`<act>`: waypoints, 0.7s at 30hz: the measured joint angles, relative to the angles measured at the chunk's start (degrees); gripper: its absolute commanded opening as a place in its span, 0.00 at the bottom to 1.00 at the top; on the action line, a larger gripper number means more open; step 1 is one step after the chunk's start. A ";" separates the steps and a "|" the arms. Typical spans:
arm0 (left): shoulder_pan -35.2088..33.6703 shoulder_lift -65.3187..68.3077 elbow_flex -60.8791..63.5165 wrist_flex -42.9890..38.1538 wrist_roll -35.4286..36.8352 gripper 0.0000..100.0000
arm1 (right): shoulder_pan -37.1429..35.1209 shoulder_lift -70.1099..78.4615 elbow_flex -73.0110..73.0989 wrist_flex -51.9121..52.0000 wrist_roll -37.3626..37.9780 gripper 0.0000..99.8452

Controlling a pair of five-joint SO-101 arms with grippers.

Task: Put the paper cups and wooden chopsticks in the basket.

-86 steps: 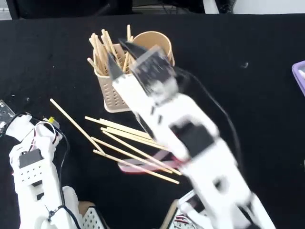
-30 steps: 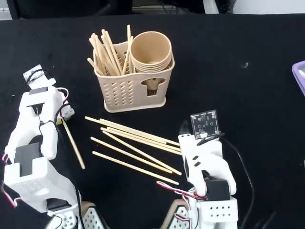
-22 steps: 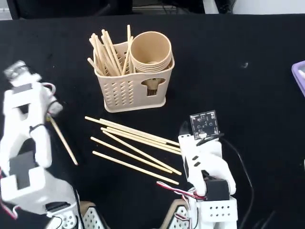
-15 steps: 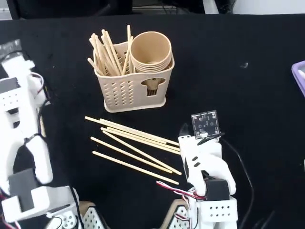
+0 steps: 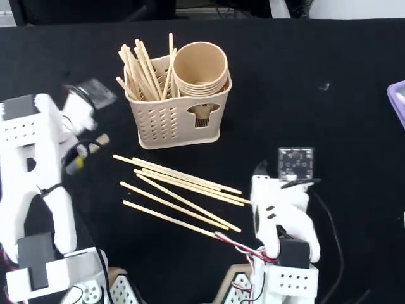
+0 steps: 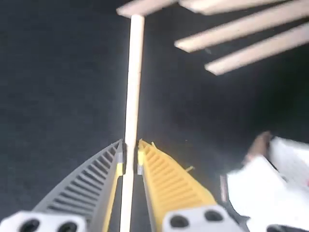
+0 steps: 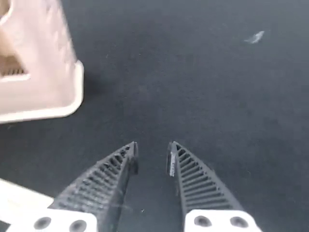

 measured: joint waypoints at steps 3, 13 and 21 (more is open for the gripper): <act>3.87 -0.44 3.34 1.49 -0.88 0.03 | 1.67 0.00 -0.35 0.00 -0.18 0.11; 17.76 -22.51 22.07 1.67 -0.88 0.03 | 2.37 0.00 -0.35 0.00 -0.26 0.11; 32.18 -34.81 31.38 -5.01 9.23 0.03 | 4.92 0.00 -0.35 0.00 -0.35 0.11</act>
